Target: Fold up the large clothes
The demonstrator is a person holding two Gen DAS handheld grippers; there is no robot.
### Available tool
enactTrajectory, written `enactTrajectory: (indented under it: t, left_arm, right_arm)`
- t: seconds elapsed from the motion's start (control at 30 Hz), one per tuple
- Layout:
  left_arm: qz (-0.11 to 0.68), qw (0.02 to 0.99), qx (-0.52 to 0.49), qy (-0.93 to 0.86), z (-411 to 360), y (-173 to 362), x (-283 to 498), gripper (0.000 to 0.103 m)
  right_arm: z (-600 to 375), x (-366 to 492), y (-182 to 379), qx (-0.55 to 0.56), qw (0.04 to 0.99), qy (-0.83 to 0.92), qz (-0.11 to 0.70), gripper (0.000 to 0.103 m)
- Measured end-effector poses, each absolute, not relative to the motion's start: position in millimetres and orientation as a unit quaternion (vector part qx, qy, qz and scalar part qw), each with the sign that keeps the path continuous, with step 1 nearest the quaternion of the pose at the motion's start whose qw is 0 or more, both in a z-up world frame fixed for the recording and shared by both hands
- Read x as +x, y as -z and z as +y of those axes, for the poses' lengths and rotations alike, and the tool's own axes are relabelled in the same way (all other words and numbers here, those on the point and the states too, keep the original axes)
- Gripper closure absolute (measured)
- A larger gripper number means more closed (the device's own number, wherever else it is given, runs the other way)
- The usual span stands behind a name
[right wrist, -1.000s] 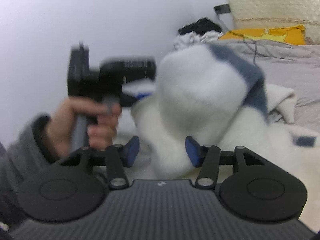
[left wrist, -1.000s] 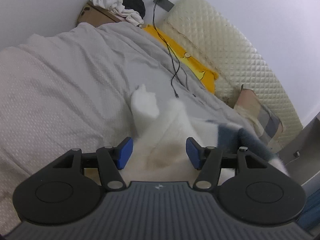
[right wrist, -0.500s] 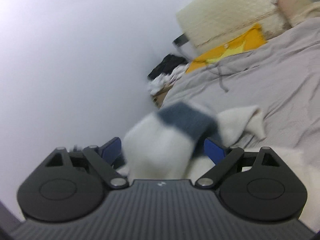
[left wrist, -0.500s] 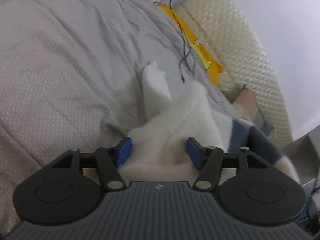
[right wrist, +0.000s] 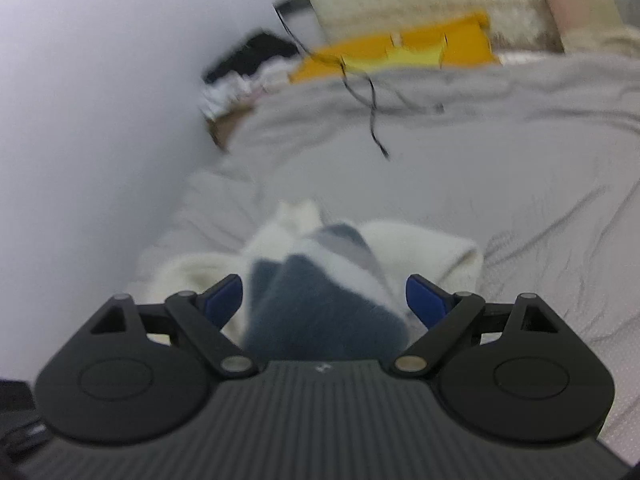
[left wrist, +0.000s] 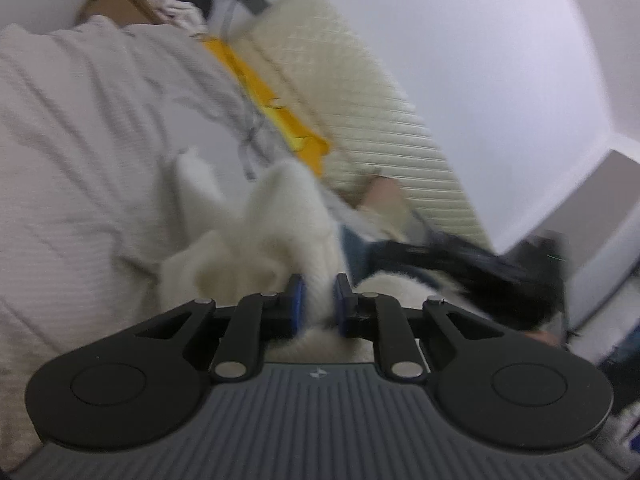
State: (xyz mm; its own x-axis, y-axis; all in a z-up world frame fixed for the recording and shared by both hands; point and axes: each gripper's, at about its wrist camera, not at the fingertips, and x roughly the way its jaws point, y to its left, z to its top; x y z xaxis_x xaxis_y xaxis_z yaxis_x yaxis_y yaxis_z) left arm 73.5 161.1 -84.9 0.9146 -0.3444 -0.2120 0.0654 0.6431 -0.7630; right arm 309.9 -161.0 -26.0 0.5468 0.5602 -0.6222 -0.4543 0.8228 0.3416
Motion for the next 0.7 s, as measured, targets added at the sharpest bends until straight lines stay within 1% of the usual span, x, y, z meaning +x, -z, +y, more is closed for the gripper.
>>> enactTrajectory:
  t: [0.03,0.07,0.1,0.13,0.17,0.2,0.33,0.43,0.53,0.7]
  left_arm:
    - [0.167,0.889,-0.407,0.129,160,84,73,0.085]
    - [0.164,0.888,-0.406,0.139,159,84,73,0.085]
    - [0.161,0.889,-0.403,0.147,157,83,73,0.085]
    - [0.161,0.890,-0.400,0.149,155,83,74,0.085]
    - [0.162,0.890,-0.399,0.151,155,83,75,0.085]
    - [0.164,0.888,-0.401,0.152,156,85,76,0.085]
    - [0.167,0.879,-0.420,0.152,163,89,79,0.085]
    - [0.171,0.880,-0.419,0.143,166,90,81,0.085]
    - [0.174,0.880,-0.421,0.135,168,91,76,0.085]
    - [0.178,0.877,-0.431,0.113,171,89,70,0.084]
  right_arm:
    - [-157,318,33,0.071,0.871,-0.285,0.395,0.015]
    - [-156,322,38,0.073,0.864,-0.286,0.409,0.026]
    - [-154,326,43,0.074,0.856,-0.288,0.423,0.041]
    - [-153,328,47,0.075,0.851,-0.288,0.433,0.048]
    - [-154,328,49,0.078,0.849,-0.285,0.438,0.065]
    - [-158,326,48,0.084,0.851,-0.283,0.434,0.074]
    - [-171,293,28,0.082,0.884,-0.272,0.372,0.082]
    - [-176,246,11,0.044,0.920,-0.257,0.292,0.093]
    - [-189,199,3,0.015,0.945,-0.236,0.224,0.093]
    - [-220,145,9,0.028,0.965,-0.168,0.200,0.094]
